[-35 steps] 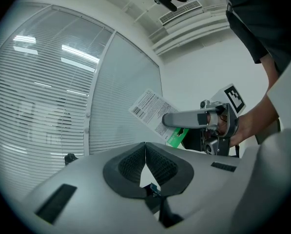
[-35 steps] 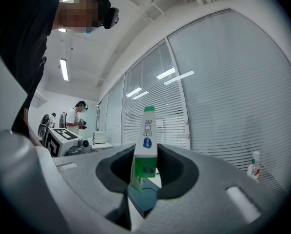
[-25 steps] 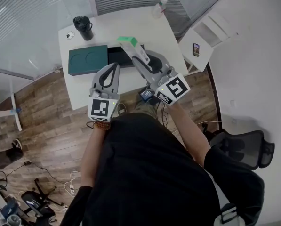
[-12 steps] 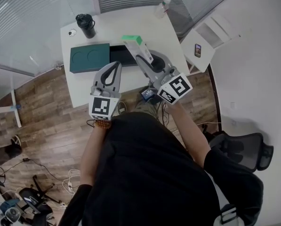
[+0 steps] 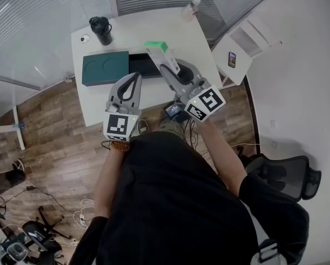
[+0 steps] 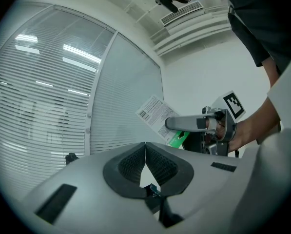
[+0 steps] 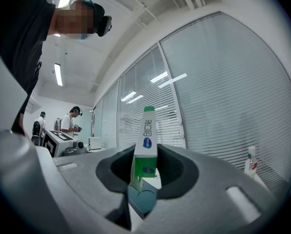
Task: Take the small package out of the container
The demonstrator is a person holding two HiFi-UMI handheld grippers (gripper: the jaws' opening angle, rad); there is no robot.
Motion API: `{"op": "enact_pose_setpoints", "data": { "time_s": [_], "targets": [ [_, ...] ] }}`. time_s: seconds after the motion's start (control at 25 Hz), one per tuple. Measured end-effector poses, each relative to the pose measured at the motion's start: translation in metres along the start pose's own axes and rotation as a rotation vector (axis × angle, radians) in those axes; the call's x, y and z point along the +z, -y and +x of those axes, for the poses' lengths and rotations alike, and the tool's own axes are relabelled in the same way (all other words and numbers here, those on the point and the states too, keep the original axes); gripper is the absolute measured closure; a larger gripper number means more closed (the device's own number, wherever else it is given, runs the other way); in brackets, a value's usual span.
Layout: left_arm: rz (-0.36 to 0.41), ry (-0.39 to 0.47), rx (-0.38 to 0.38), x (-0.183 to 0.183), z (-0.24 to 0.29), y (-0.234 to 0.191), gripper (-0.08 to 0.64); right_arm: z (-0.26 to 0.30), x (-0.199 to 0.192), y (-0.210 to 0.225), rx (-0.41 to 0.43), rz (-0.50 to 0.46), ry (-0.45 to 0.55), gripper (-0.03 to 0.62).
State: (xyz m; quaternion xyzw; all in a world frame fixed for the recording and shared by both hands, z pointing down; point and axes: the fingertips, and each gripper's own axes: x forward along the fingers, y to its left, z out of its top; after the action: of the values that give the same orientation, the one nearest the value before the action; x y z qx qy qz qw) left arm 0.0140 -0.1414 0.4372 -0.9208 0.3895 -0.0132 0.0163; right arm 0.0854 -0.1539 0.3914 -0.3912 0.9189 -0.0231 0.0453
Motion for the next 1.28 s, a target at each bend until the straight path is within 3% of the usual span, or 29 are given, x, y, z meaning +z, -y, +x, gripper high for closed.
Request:
{"op": "enact_pose_setpoints", "data": {
  "time_s": [0.44,0.6,1.28],
  "targets": [
    [-0.044,0.015,0.011,0.011,-0.001,-0.003,0.561,0.003,-0.001,0.003,0.001,0.012,-0.004,0.503],
    [-0.014,0.019,-0.006,0.006,-0.001,-0.003,0.561,0.004,-0.003,0.002,0.0,0.012,-0.006,0.503],
    [-0.017,0.005,-0.003,0.0,-0.005,-0.005,0.561,0.006,-0.003,0.008,-0.019,0.065,0.006,0.503]
  ]
}}
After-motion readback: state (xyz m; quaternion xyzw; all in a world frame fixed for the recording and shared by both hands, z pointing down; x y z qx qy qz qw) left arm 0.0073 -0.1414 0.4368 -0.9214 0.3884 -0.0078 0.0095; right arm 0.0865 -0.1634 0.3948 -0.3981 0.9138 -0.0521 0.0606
